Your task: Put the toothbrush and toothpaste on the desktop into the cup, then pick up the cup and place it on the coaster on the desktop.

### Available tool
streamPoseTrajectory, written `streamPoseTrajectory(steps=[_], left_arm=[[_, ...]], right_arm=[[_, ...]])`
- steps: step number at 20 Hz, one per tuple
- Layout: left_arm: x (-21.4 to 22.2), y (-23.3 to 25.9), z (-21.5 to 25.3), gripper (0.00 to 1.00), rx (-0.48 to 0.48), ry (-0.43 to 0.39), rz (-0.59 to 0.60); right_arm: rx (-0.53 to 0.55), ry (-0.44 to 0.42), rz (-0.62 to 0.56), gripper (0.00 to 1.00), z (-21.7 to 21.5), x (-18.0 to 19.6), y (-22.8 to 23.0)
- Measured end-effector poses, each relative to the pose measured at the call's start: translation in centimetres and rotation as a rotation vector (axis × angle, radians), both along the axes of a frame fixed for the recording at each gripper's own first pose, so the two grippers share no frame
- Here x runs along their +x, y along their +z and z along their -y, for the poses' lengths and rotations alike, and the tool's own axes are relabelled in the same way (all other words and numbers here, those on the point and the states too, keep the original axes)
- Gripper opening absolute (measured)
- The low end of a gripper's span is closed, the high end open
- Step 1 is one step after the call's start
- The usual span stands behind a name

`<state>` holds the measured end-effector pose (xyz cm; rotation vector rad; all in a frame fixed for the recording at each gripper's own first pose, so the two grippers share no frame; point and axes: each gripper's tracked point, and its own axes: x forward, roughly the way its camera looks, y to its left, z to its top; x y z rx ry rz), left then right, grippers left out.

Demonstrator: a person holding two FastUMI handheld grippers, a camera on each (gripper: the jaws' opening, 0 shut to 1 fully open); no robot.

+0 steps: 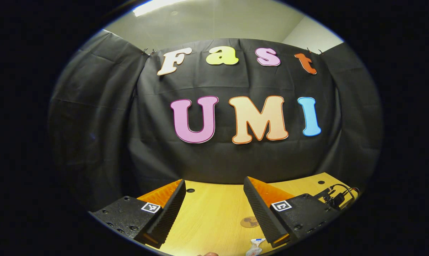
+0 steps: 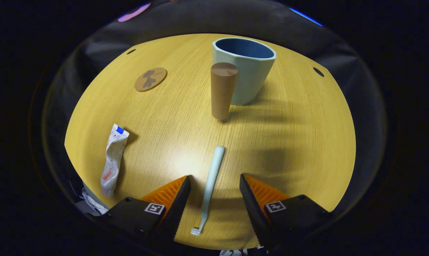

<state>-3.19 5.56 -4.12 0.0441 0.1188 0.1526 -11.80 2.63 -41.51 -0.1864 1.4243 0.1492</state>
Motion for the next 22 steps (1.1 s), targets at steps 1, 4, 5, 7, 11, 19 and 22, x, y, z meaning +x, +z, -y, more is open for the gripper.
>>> streamPoseTrajectory(steps=[1,4,5,7,11,19,22], left_arm=[[0.0,-0.3,0.2,0.96,-0.003,-0.004,-0.007],[0.2,-1.3,0.8,0.96,0.009,-0.013,-0.035],[0.3,-1.7,1.0,0.96,0.01,-0.018,-0.045],[0.3,-2.4,1.5,0.96,0.01,-0.025,-0.066],[0.4,-4.3,2.2,0.95,0.033,-0.04,-0.113],[-0.1,-11.1,5.4,0.95,-0.049,-0.122,-0.306],[-1.0,-15.3,7.1,0.95,-0.07,-0.182,-0.445]], right_arm=[[0.002,0.001,0.0,0.8,0.0,0.0,-0.1],[0.004,-0.017,0.003,0.55,0.4,0.4,-0.2],[0.003,-0.029,0.001,0.48,0.5,0.4,-0.1],[0.015,-0.049,0.017,0.34,0.7,1.0,-0.2],[0.045,-0.061,0.004,0.14,0.8,1.0,-0.1],[0.09,-0.077,-0.001,0.07,0.8,1.1,-0.2],[0.053,-0.019,0.038,0.07,0.7,1.2,-0.1]])
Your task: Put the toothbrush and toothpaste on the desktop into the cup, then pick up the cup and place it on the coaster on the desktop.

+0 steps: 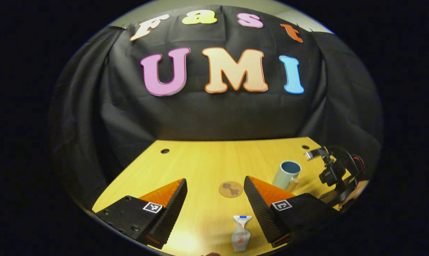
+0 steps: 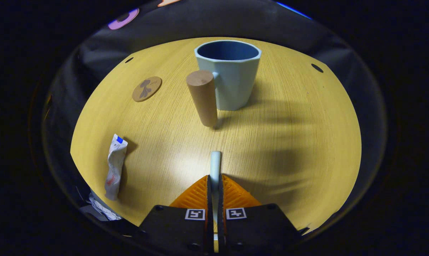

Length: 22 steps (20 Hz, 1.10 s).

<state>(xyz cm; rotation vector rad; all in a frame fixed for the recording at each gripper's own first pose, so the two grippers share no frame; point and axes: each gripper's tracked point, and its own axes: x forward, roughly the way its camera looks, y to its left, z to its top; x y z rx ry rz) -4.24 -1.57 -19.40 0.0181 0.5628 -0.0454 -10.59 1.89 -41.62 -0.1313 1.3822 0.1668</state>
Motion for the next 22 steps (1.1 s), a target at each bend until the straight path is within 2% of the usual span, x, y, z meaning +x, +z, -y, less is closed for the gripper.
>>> streamPoseTrajectory(steps=[2,5,14,22], left_arm=[[-0.5,-2.4,0.7,0.95,0.001,-0.025,-0.061],[-1.1,-5.4,1.8,0.96,0.019,-0.058,-0.151],[-4.6,-12.3,2.6,0.96,0.033,-0.093,-0.4],[-6.5,-15.7,4.1,0.96,0.005,-0.128,-0.509]], right_arm=[[-0.006,0.022,0.015,0.07,0.0,0.1,0.0],[0.02,0.001,0.001,0.07,0.0,0.0,0.0],[0.018,0.026,0.025,0.07,-0.1,0.1,0.0],[0.039,0.004,0.05,0.07,0.0,0.1,0.1]])
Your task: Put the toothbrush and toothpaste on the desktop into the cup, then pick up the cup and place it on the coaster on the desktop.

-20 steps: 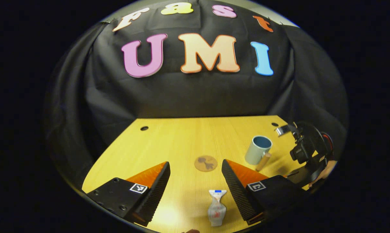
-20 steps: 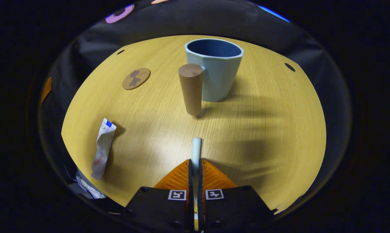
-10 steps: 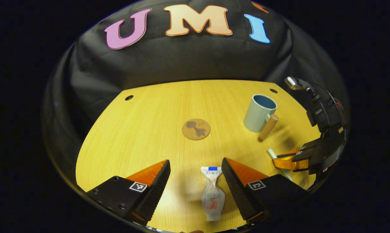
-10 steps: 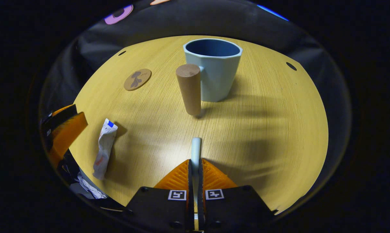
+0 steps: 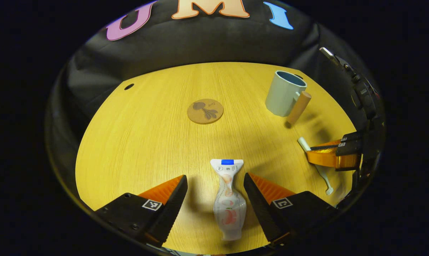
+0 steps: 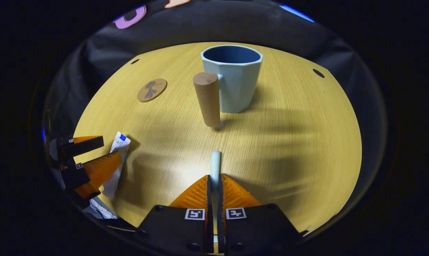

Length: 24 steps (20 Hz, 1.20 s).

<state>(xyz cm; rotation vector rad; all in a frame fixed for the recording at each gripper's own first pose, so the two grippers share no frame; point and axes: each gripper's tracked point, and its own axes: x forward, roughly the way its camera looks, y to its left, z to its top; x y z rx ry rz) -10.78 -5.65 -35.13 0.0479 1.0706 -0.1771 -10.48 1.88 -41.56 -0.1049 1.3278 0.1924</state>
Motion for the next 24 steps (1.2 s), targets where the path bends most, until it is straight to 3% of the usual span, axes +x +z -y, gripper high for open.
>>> streamPoseTrajectory(steps=[4,7,12,13,15,16,17,19,24], left_arm=[[-0.2,-1.1,0.6,0.91,-0.021,-0.006,-0.04],[-0.4,-1.7,0.7,0.81,-0.019,0.0,-0.074],[0.1,-2.0,1.2,0.72,-0.015,-0.051,-0.069],[0.2,-1.9,1.3,0.64,-0.022,-0.054,-0.062],[0.2,-2.0,1.8,0.32,-0.024,-0.032,-0.065],[0.2,-1.8,1.6,0.3,-0.032,-0.029,-0.061],[0.4,-1.8,1.3,0.19,-0.032,-0.027,-0.066],[0.3,-2.0,1.4,0.15,-0.035,-0.025,-0.064],[0.5,-2.0,1.5,0.15,-0.042,-0.049,-0.048]], right_arm=[[-0.005,-0.001,0.008,0.07,0.0,-0.1,0.0],[-0.009,0.002,0.011,0.07,0.0,0.0,0.0],[-0.016,0.001,0.022,0.07,-0.1,0.0,0.1],[-0.015,0.004,0.025,0.07,-0.1,0.0,0.1],[-0.009,0.003,0.039,0.07,0.1,-0.3,0.2],[-0.004,-0.001,0.046,0.05,0.3,-0.4,0.4],[0.006,-0.008,0.053,0.07,0.4,-0.4,0.8],[0.04,-0.052,0.067,0.07,0.6,-0.2,0.8],[0.131,-0.152,0.096,0.07,0.6,-0.7,1.1]])
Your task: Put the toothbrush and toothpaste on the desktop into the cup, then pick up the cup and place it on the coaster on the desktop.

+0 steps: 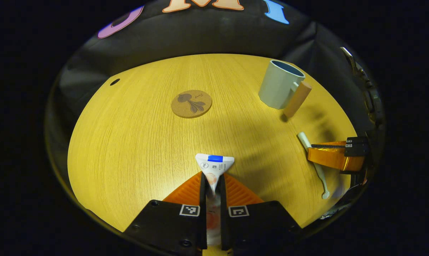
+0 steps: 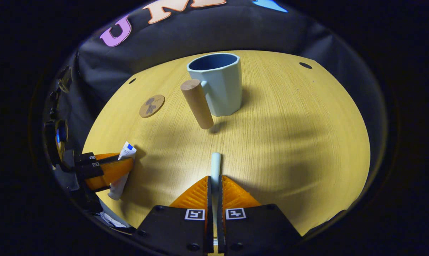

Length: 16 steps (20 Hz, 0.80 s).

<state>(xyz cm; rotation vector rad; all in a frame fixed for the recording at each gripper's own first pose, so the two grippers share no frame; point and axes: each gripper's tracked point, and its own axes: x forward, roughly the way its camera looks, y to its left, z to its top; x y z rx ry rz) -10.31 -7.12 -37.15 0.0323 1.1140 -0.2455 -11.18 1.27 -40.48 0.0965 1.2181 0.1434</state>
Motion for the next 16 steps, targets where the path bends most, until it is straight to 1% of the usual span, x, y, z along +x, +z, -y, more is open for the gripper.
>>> streamPoseTrajectory(steps=[3,9,13,16], left_arm=[[0.0,0.1,0.0,0.15,0.001,-0.009,-0.002],[0.0,0.1,0.0,0.15,-0.006,-0.02,0.002],[0.1,0.1,0.0,0.15,-0.012,-0.023,0.007],[0.1,0.1,0.0,0.15,-0.008,-0.025,0.01]], right_arm=[[0.046,-0.008,0.036,0.07,-0.5,0.2,0.5],[0.182,-0.034,0.156,0.07,-2.3,2.7,5.0],[0.271,-0.082,0.259,0.06,-3.1,5.6,8.9],[0.274,-0.078,0.342,0.07,-2.7,8.1,11.5]])
